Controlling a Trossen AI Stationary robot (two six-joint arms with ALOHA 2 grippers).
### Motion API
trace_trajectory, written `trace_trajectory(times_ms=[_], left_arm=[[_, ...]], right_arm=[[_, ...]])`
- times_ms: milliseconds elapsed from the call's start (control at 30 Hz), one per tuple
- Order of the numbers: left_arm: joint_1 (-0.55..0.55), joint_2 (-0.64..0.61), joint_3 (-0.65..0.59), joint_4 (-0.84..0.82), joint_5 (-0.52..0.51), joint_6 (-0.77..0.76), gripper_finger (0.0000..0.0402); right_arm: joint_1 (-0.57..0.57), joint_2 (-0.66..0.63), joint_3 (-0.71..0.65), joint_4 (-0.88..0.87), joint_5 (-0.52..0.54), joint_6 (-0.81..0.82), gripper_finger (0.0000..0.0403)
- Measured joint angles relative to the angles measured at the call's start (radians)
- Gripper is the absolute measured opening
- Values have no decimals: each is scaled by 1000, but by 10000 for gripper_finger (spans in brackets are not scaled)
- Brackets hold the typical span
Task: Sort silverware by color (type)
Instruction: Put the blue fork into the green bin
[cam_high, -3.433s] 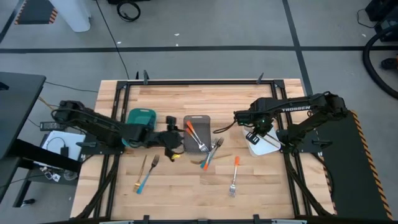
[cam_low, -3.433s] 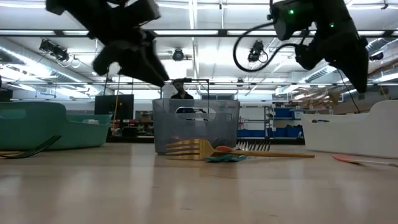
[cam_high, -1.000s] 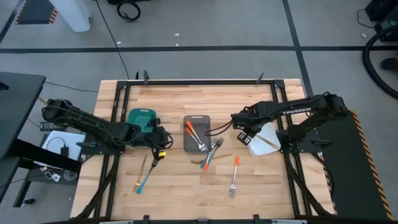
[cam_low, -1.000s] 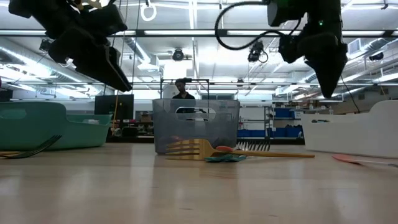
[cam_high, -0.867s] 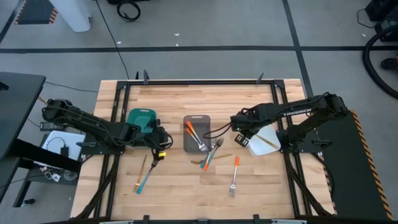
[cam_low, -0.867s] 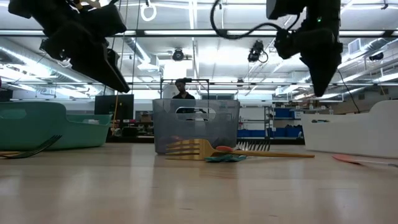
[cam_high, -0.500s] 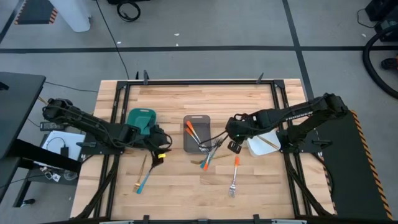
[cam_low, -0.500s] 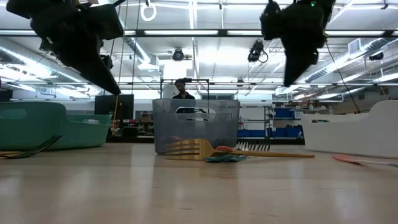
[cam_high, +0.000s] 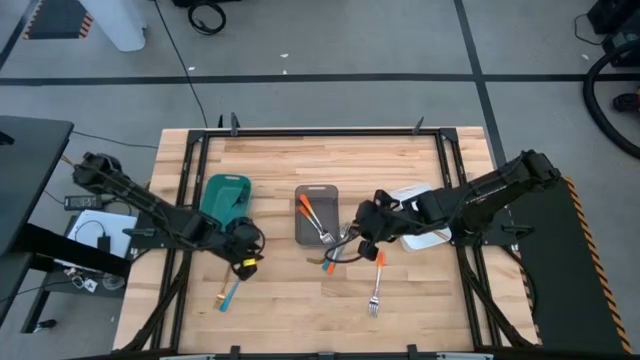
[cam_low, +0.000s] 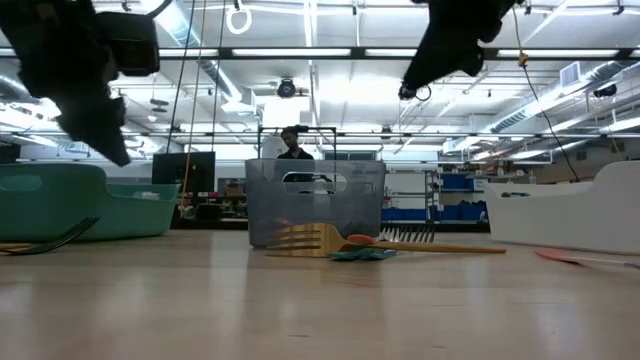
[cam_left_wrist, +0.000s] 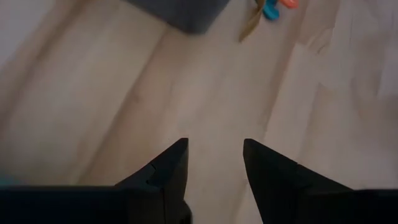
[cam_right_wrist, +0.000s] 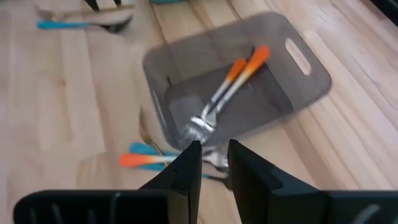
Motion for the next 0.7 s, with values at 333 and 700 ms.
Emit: trace_trajectory(times_ms=[333,700], left_arm=[[-164,1,0,-17,-1,-282,143],[-331,3,0,3,-3,-533,132]], right_arm=[[54,0,-50,192,2,18,85],[84,0,-241,617,32,-18,85]])
